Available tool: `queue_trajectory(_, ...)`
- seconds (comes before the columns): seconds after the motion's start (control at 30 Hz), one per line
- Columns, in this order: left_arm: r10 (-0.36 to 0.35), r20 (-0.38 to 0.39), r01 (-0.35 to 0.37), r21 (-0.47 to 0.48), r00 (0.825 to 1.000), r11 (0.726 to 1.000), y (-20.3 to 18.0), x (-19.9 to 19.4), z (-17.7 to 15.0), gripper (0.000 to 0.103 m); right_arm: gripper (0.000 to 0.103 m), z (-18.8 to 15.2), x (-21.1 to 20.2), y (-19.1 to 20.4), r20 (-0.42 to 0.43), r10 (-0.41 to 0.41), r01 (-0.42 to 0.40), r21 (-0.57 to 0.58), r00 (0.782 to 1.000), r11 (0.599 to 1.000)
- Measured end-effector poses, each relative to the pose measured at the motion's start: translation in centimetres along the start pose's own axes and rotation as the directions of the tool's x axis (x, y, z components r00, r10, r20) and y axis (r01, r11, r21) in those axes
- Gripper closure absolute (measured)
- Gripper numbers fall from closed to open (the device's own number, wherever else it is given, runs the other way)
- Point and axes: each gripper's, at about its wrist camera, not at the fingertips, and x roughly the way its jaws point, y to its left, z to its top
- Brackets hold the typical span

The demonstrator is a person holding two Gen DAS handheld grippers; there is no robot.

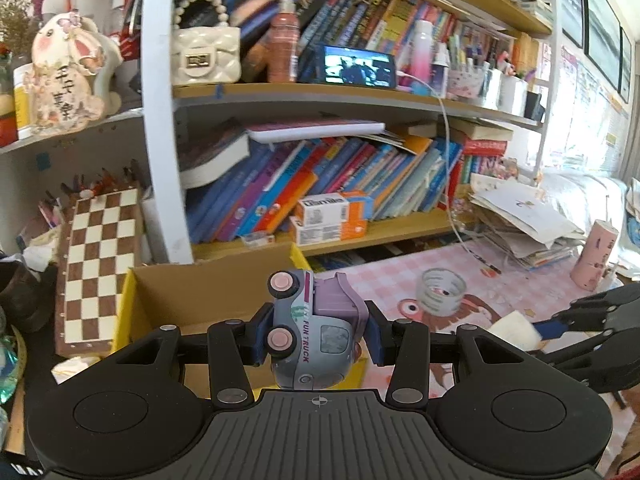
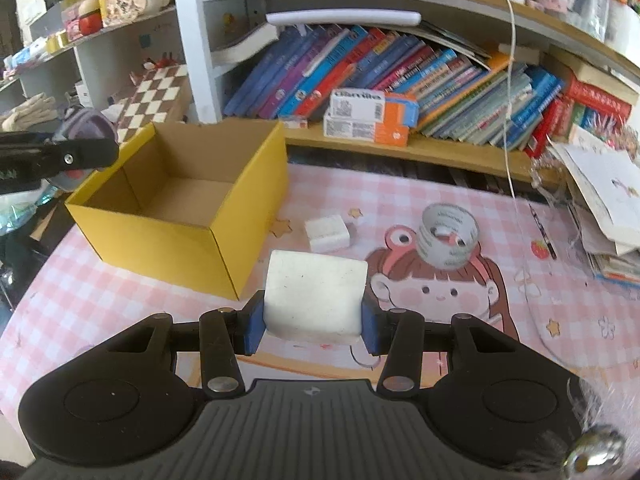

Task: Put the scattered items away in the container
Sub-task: 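Carry the truck with the left tool while the right tool carries the block over the box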

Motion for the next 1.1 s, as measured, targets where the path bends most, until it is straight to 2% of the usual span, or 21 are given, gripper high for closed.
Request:
queue_trajectory(0.47, 0.084, -0.027, -0.084, 0.001, 0.996, 0.996, 4.5, 3.5, 0.2, 0.059, 0.059, 5.5, 1.2, 3.7, 0.061, 0.071, -0.065, -0.095, 0.996, 0.993)
queue_trajectory(1.1, 0.102, -0.109, -0.103, -0.005, 0.989, 0.995, 7.6, 9.1, -1.0, 0.059, 0.059, 9.1, 6.7, 6.9, 0.000, 0.137, -0.135, -0.166, 0.991, 0.977)
